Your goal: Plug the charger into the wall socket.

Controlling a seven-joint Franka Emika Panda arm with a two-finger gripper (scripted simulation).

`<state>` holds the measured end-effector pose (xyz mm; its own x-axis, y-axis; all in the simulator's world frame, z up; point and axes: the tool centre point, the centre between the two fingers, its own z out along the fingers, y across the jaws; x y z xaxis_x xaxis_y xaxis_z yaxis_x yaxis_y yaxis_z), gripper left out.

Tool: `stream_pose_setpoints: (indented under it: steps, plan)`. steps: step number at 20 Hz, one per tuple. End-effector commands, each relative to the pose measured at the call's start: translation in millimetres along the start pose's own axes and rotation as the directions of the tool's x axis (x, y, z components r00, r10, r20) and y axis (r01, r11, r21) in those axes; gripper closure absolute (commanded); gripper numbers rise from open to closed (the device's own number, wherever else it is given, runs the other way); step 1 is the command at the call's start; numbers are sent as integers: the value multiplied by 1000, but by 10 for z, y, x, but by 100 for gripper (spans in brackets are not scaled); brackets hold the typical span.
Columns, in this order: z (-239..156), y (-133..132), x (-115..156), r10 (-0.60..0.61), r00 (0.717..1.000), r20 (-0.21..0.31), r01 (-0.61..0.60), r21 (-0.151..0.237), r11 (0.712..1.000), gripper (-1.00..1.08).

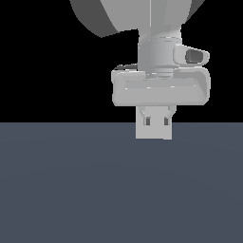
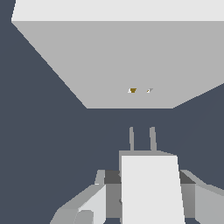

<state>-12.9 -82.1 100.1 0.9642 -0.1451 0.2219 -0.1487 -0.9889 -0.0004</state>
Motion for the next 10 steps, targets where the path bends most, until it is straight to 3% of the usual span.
stream_pose_setpoints:
  steps: [1,10]
  plan:
    - [11,1,58,0,1000,0,0,0,1000,108]
    - [82,2,356,0,1000,0,0,0,1000,108]
